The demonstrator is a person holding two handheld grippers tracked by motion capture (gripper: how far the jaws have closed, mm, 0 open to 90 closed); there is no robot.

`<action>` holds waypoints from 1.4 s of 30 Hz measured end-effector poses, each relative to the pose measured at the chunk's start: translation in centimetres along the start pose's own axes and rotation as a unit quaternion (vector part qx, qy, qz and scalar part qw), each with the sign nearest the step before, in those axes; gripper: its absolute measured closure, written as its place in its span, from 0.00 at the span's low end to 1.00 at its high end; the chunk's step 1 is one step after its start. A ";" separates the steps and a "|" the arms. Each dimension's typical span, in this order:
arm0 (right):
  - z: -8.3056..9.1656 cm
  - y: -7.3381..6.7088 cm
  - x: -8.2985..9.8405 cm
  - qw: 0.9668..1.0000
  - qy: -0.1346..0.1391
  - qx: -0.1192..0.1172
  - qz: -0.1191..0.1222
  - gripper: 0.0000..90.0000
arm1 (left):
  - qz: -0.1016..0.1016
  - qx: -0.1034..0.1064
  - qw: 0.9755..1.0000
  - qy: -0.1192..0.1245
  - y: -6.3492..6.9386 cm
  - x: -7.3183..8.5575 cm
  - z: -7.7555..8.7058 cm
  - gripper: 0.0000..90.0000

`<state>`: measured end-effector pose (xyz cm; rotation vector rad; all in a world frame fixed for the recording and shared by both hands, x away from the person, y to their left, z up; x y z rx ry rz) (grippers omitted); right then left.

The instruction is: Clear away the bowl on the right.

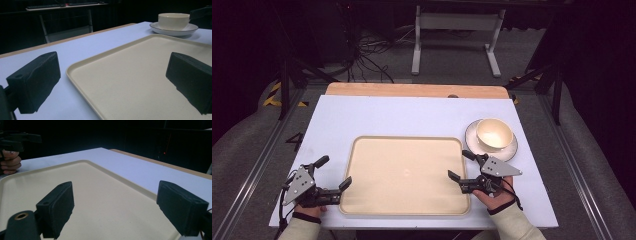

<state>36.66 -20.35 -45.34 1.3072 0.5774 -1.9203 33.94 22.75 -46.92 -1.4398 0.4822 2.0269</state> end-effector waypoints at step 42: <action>4.4 6.7 -6.4 0.984 -0.166 0.062 -0.026 0.50 | -0.002 -0.003 1.000 0.000 0.0 0.0 -0.1 0.00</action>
Point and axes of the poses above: each handheld gripper's, and its own axes: z roughly backward along the jaws, x roughly out of its underside, y roughly to its right, the point moved 5 cm from there along -z, roughly forward along the jaws, and after that the axes turned 11 degrees about -y, right-handed, at the moved point
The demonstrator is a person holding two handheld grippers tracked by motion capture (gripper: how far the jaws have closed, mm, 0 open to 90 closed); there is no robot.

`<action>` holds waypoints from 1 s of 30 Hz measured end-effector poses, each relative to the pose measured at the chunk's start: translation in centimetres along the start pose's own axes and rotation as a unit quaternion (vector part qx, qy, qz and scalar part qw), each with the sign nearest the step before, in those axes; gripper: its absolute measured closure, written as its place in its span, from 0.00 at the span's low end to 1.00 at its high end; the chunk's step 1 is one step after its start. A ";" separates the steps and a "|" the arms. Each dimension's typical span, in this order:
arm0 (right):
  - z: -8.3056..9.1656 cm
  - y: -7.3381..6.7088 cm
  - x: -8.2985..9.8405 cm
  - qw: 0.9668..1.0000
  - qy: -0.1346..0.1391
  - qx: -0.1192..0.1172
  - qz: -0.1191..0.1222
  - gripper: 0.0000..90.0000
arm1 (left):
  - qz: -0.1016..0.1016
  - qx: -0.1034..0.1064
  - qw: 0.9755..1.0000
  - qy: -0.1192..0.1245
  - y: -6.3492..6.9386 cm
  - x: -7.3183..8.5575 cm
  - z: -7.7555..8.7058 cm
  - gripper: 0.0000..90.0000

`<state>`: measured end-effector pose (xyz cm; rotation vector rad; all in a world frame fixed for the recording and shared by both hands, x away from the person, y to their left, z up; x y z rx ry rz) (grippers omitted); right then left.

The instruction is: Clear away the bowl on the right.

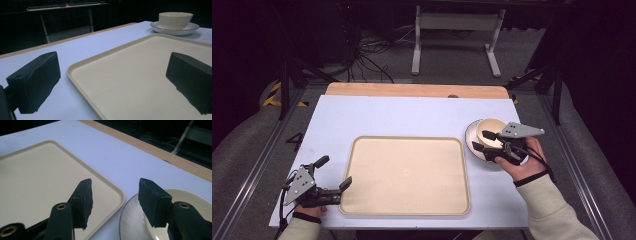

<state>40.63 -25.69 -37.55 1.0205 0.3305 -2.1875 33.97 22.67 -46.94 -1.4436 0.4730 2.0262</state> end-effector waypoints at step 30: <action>1.4 8.9 -0.4 0.971 -0.231 0.055 -0.016 0.59 | -0.005 -0.002 1.000 0.000 0.1 0.0 0.1 0.00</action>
Point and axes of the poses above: each handheld gripper's, and its own axes: z roughly backward along the jaws, x roughly out of its underside, y roughly to its right, the point moved 5 cm from there along -z, roughly forward along the jaws, and after that the axes turned 11 degrees about -y, right-handed, at the moved point
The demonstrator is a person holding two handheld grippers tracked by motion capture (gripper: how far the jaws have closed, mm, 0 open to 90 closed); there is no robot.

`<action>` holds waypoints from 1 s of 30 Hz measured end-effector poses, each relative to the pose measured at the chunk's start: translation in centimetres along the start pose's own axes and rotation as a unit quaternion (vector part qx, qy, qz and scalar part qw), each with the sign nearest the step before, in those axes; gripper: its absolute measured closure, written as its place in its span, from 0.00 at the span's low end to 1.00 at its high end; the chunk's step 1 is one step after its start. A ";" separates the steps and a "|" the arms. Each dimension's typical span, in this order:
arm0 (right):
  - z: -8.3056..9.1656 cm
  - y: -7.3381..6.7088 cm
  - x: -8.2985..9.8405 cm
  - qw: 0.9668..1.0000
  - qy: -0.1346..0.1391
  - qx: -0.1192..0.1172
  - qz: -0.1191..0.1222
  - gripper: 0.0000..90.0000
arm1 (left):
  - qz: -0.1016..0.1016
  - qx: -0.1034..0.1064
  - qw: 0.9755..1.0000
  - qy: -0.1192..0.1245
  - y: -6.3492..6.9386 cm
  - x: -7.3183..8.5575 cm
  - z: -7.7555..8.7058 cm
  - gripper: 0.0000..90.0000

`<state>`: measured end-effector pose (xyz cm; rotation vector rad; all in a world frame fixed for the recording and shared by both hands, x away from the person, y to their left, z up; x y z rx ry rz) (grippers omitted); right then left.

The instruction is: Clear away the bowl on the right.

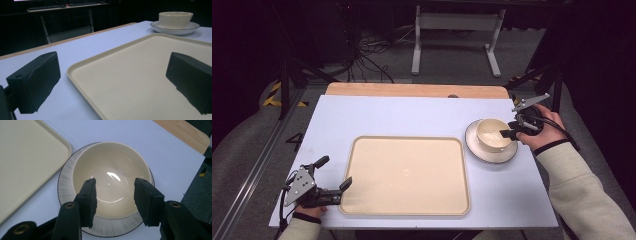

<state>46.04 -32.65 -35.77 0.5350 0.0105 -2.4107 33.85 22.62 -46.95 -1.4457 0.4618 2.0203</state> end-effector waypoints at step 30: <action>-3.3 5.6 -0.2 0.995 -0.082 -0.037 -0.047 0.50 | -0.001 0.001 1.000 -0.001 0.0 0.0 0.0 0.00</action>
Point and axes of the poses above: each handheld gripper's, and its own axes: z roughly backward along the jaws, x roughly out of its underside, y roughly to its right, the point moved 5 cm from there along -z, roughly forward along the jaws, and after that the axes turned 11 degrees about -y, right-handed, at the moved point
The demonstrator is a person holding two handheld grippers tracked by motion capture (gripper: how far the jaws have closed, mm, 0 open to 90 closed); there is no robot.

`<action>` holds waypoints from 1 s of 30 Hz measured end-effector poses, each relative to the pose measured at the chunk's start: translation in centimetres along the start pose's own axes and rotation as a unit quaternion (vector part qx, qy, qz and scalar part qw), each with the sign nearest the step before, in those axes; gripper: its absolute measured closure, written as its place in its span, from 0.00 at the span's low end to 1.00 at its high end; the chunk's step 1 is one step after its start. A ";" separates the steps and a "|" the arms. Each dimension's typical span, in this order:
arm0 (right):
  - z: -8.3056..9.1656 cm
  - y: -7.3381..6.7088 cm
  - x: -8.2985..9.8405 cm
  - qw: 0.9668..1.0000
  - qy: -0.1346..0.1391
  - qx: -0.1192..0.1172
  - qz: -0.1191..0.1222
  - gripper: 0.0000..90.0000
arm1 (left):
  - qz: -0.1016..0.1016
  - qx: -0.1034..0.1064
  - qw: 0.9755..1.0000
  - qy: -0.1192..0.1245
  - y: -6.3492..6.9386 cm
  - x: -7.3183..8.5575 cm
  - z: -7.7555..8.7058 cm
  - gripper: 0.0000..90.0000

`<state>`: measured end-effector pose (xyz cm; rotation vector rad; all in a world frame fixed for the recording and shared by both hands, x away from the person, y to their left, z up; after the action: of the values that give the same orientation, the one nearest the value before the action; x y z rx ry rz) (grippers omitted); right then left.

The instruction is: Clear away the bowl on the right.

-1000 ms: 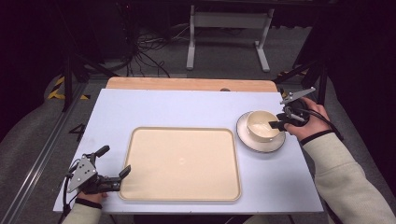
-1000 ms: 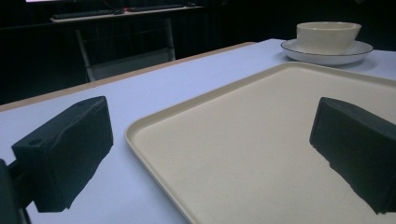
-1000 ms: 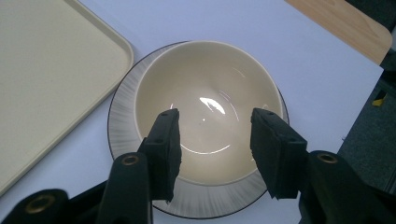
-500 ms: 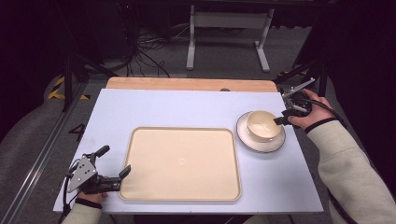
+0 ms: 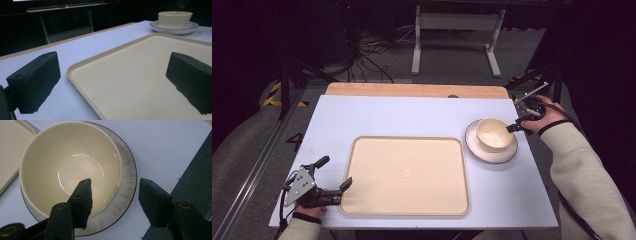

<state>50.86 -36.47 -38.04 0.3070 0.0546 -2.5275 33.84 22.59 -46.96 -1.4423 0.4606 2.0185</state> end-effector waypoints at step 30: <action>-6.3 0.0 -1.3 0.998 -0.042 -0.024 -0.039 0.69 | -0.007 0.000 1.000 0.001 0.1 0.0 0.0 0.00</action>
<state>53.18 -35.14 -43.83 0.1825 0.0972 -2.6081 33.79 22.48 -46.98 -1.4426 0.4496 2.0063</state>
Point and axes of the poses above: each handheld gripper's, and its own axes: z roughly backward along the jaws, x roughly out of its underside, y roughly to its right, the point moved 5 cm from there along -z, roughly forward along the jaws, and after that the axes turned 11 degrees about -y, right-handed, at the moved point
